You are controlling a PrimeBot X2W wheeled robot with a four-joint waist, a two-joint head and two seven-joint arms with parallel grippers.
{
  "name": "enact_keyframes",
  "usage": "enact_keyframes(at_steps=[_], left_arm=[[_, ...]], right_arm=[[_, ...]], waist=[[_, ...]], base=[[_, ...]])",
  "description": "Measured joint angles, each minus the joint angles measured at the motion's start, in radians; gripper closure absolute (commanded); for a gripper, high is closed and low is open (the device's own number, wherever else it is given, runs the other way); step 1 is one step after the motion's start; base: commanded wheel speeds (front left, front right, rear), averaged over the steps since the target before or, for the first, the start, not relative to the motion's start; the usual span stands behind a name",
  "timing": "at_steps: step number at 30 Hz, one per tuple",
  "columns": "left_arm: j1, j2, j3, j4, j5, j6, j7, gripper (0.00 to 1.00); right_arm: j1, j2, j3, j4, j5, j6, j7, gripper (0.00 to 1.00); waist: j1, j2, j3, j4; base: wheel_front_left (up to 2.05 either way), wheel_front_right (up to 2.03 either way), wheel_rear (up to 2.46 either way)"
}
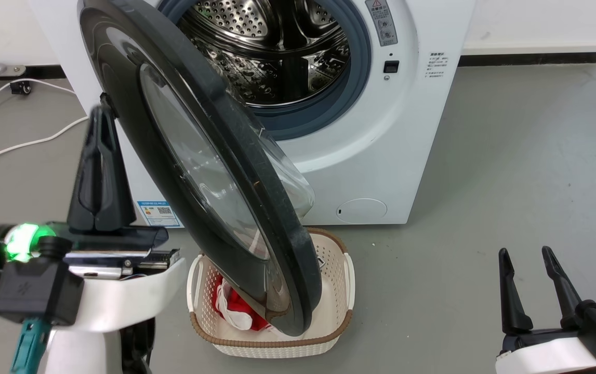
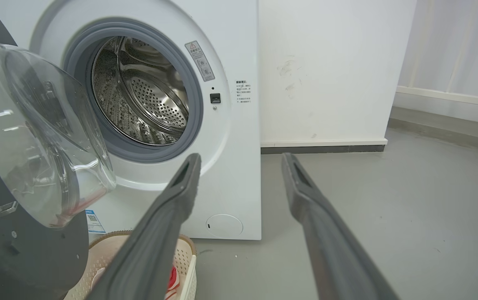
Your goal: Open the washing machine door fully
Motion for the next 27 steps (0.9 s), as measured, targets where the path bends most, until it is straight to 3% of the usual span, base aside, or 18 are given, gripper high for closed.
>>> enact_keyframes(at_steps=[7, 12, 21, 27], left_arm=[[-0.067, 0.000, -0.071, -0.160, 0.015, -0.011, 0.000, 1.00], [-0.077, 0.000, -0.200, -0.186, -0.003, -0.030, 0.000, 1.00], [-0.022, 0.000, -0.481, -0.095, -0.060, -0.074, 0.076, 1.00], [0.057, 0.026, -0.599, -0.002, -0.090, -0.084, 0.137, 1.00]], right_arm=[[0.004, 0.000, -0.004, 0.002, 0.000, 0.000, 0.000, 0.00], [0.005, 0.000, -0.004, 0.002, 0.000, 0.000, 0.000, 0.00], [0.004, 0.000, -0.005, 0.008, 0.011, 0.000, 0.000, 0.00], [-0.002, 0.000, -0.002, 0.014, 0.015, 0.000, 0.000, 0.00]], waist=[[0.0000, 0.0000, -0.007, -0.001], [0.0000, 0.0000, -0.007, -0.005], [0.0000, 0.0000, 0.005, -0.008], [0.0000, 0.0000, 0.017, -0.006]], base=[[0.00, 0.00, 0.00], [0.00, 0.00, 0.00], [0.00, 0.00, 0.00], [0.00, 0.00, 0.00]])
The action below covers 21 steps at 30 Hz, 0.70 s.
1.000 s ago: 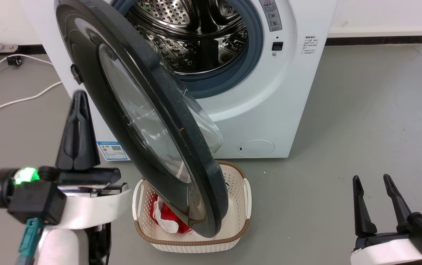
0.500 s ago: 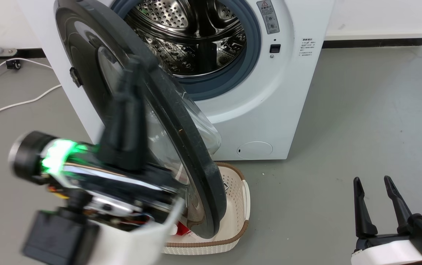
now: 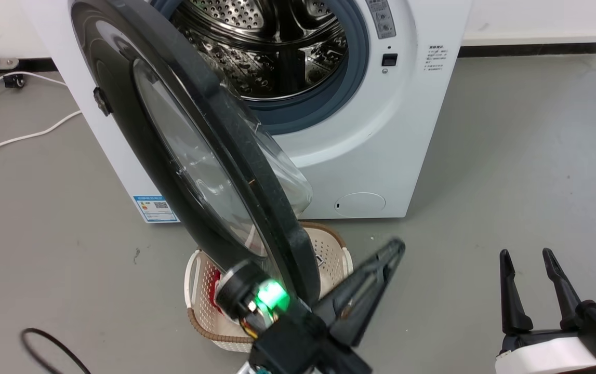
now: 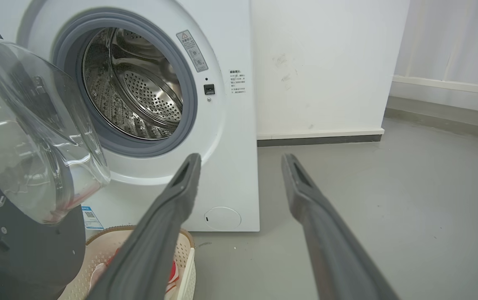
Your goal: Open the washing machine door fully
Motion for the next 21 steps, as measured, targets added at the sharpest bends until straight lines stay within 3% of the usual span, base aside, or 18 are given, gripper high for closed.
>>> enact_keyframes(at_steps=[7, 13, 14, 21], left_arm=[[0.083, 0.027, -0.027, 0.088, -0.017, 0.015, 0.040, 1.00], [0.110, 0.024, -0.013, 0.146, -0.016, 0.061, 0.026, 1.00], [0.114, 0.020, 0.004, 0.173, -0.015, 0.088, 0.002, 1.00], [0.079, 0.002, 0.040, 0.231, -0.021, 0.134, -0.060, 1.00]], right_arm=[[-0.008, 0.000, 0.006, 0.012, 0.002, 0.000, 0.000, 0.00], [-0.019, 0.000, 0.018, 0.020, 0.007, 0.000, 0.000, 0.00], [-0.022, 0.000, 0.021, 0.024, 0.007, 0.000, 0.000, 0.00], [-0.028, 0.000, 0.023, 0.033, 0.007, 0.000, 0.000, 0.00]], waist=[[0.0000, 0.0000, 0.011, 0.007], [0.0000, 0.0000, 0.020, 0.003], [-0.0001, 0.0000, 0.024, 0.000], [0.0000, 0.0000, 0.033, -0.010]], base=[[0.00, 0.00, 0.00], [0.00, 0.00, 0.00], [0.00, 0.00, 0.00], [0.00, 0.00, 0.00]])
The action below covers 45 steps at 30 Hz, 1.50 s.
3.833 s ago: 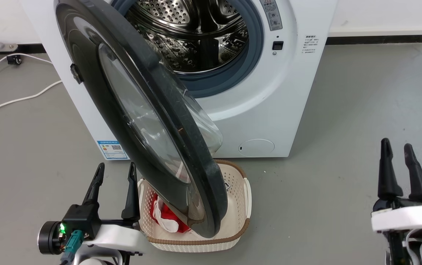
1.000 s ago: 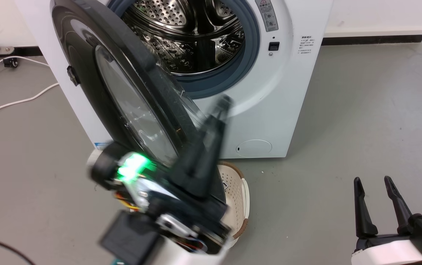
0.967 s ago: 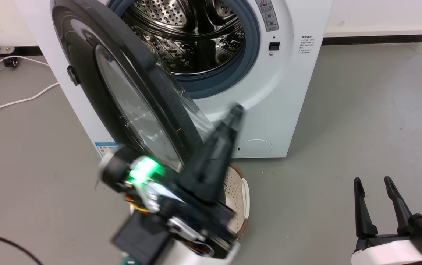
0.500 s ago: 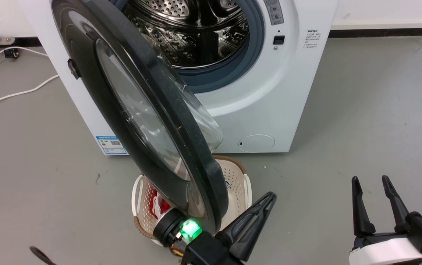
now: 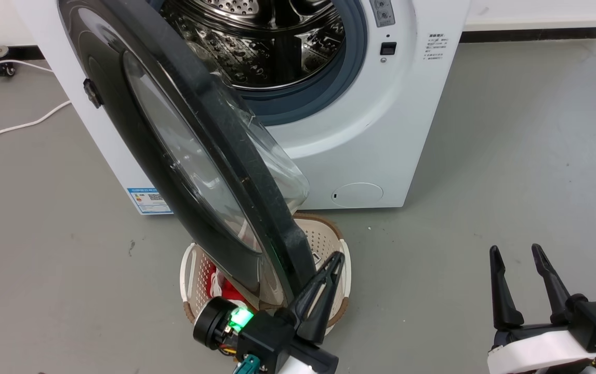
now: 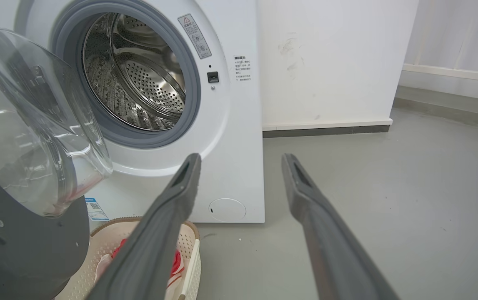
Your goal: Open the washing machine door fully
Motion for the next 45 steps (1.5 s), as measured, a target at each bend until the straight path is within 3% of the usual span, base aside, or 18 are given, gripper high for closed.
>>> enact_keyframes(at_steps=[13, 23, 33, 45], left_arm=[[-0.057, -0.017, 0.021, 0.083, -0.033, 0.045, -0.039, 1.00], [0.001, 0.005, 0.032, 0.037, -0.036, 0.082, -0.046, 1.00], [0.100, 0.027, 0.027, -0.043, -0.045, 0.118, -0.035, 1.00], [0.166, 0.044, 0.057, -0.069, -0.059, 0.165, -0.038, 1.00]], right_arm=[[-0.015, 0.000, 0.009, 0.014, 0.003, 0.000, 0.000, 0.00], [-0.012, 0.000, 0.007, 0.021, 0.013, 0.000, 0.000, 0.00], [0.007, 0.000, 0.000, 0.019, -0.005, 0.000, 0.004, 0.00], [0.024, 0.001, -0.010, -0.017, -0.016, 0.000, 0.026, 0.00]], waist=[[0.0000, 0.0000, 0.013, -0.011], [-0.0001, 0.0000, 0.002, 0.016], [-0.0001, 0.0000, -0.011, 0.124], [-0.0001, 0.0000, -0.010, 0.325]], base=[[0.00, 0.00, 0.00], [0.00, 0.00, 0.00], [0.00, 0.00, 0.00], [0.00, 0.00, 0.00]])
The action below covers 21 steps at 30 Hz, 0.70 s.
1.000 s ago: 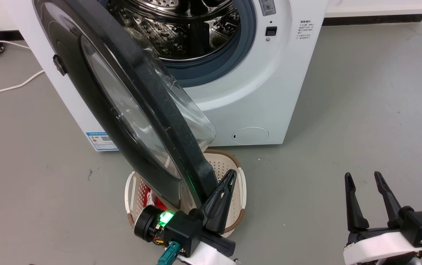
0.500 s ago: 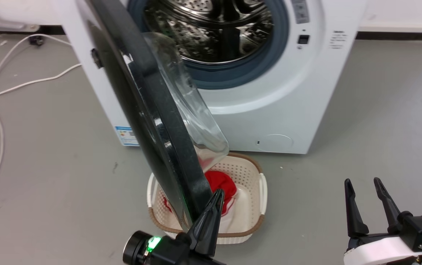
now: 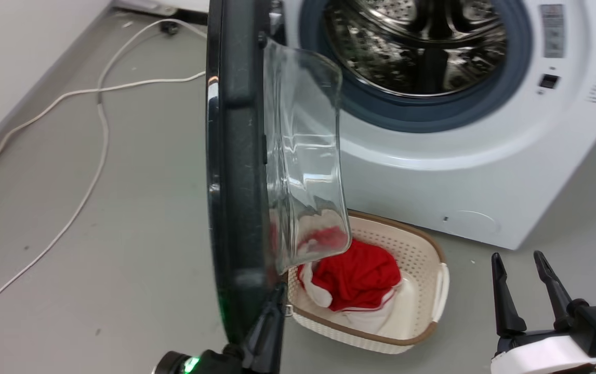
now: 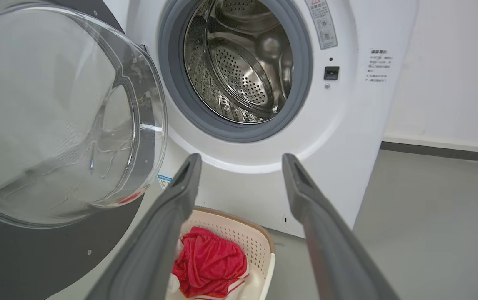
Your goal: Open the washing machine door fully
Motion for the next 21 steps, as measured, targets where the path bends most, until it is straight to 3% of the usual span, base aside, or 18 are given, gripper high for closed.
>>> enact_keyframes(at_steps=[7, 11, 21], left_arm=[[0.007, 0.007, 0.071, -0.002, -0.028, 0.036, -0.017, 1.00], [-0.005, 0.017, 0.131, 0.020, -0.061, 0.036, -0.027, 1.00], [-0.123, 0.010, 0.333, 0.107, -0.151, 0.013, -0.035, 1.00]], right_arm=[[0.002, 0.000, -0.016, -0.027, -0.016, 0.000, 0.016, 0.00], [-0.003, 0.001, -0.015, -0.039, -0.022, 0.000, 0.027, 0.00], [-0.024, 0.000, -0.015, -0.057, -0.034, 0.000, 0.043, 0.00]], waist=[[0.0000, 0.0000, 0.014, 0.103], [0.0000, 0.0000, 0.032, 0.144], [0.0001, 0.0000, 0.073, 0.156]], base=[[0.00, 0.00, 0.00], [0.00, 0.00, 0.00], [0.00, 0.00, 0.00]])
